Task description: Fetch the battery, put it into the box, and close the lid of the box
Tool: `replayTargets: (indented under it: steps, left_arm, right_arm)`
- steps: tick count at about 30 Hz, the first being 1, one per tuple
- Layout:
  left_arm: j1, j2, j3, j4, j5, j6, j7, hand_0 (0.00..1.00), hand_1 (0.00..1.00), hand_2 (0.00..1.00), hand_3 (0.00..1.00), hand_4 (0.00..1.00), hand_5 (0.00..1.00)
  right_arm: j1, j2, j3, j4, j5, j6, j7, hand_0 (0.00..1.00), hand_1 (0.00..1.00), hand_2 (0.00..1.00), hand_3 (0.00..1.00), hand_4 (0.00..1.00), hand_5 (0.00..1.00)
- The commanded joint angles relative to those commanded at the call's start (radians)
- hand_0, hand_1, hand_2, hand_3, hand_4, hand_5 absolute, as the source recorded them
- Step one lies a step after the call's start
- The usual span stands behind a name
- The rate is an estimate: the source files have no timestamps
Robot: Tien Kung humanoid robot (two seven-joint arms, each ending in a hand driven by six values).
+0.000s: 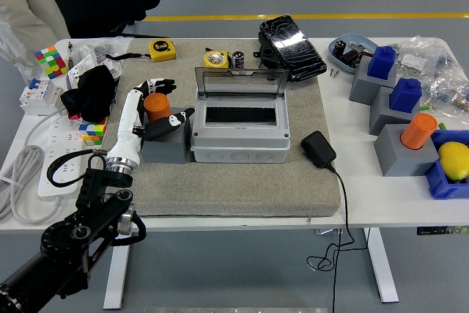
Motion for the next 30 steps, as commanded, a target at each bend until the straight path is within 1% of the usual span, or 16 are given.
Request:
replayTargets:
  steps: [2,3,8,9,14,15,20,21,26,27,30]
  left_arm:
    - [-0.003,-0.002,-0.001,0.006,-0.009,-0.001,-0.007,0.483,0.493,0.46,0.503,0.998,0.002]
    - [-0.004,-0.003,-0.001,0.007,-0.013,-0.002,-0.011,0.243,0.324,0.362,0.45,0.998,0.002]
    - [-0.012,-0.01,-0.002,0.019,-0.038,-0.006,-0.029,0.243,0.324,0.362,0.45,0.998,0.002]
    - [-0.014,-0.012,-0.002,0.022,-0.041,-0.006,-0.033,0.148,0.188,0.264,0.352,0.944,0.002]
    - [-0.023,-0.02,-0.003,0.038,-0.067,-0.009,-0.049,0.148,0.188,0.264,0.352,0.944,0.002]
    - [-0.025,-0.022,-0.002,0.042,-0.074,-0.01,-0.054,0.109,0.128,0.219,0.284,0.863,0.002]
    - [-0.038,-0.03,0.001,0.062,-0.108,-0.015,-0.074,0.109,0.128,0.219,0.284,0.863,0.002]
    - [-0.042,-0.032,0.001,0.064,-0.112,-0.016,-0.078,0.084,0.077,0.142,0.208,0.786,0.002]
    - [-0.053,-0.034,0.006,0.064,-0.12,-0.016,-0.089,0.084,0.077,0.142,0.208,0.786,0.002]
    - [-0.054,-0.034,0.008,0.062,-0.121,-0.016,-0.09,0.087,0.058,0.114,0.203,0.781,0.002]
    - [-0.054,-0.032,0.014,0.05,-0.12,-0.016,-0.092,0.087,0.058,0.114,0.203,0.781,0.002]
  right_arm:
    - [0.0,0.0,-0.001,0.0,0.001,0.0,0.0,0.504,0.617,0.664,0.581,0.959,0.513]
    - [0.0,0.0,-0.001,0.0,0.001,-0.001,0.0,0.504,0.617,0.664,0.581,0.959,0.515]
    - [0.001,0.0,-0.003,0.0,0.0,-0.001,0.001,0.504,0.617,0.664,0.581,0.959,0.515]
    - [0.001,0.0,-0.003,0.001,0.0,-0.001,0.001,0.504,0.616,0.664,0.581,0.96,0.515]
    - [0.002,0.001,-0.007,0.001,0.0,-0.002,0.002,0.504,0.616,0.664,0.581,0.96,0.515]
    - [0.002,0.001,-0.007,0.001,0.0,-0.003,0.002,0.504,0.617,0.664,0.581,0.96,0.516]
    - [0.002,0.0,-0.015,0.0,0.005,-0.003,0.002,0.504,0.617,0.664,0.581,0.96,0.516]
    - [0.002,0.0,-0.016,0.0,0.006,-0.004,0.002,0.503,0.617,0.663,0.581,0.96,0.516]
    - [0.004,-0.002,-0.021,0.0,0.008,-0.008,0.01,0.503,0.617,0.663,0.581,0.96,0.516]
    - [0.004,-0.002,-0.022,0.001,0.008,-0.008,0.011,0.501,0.615,0.663,0.58,0.959,0.517]
    - [0.004,-0.001,-0.023,0.001,0.008,-0.008,0.012,0.501,0.615,0.663,0.58,0.959,0.517]
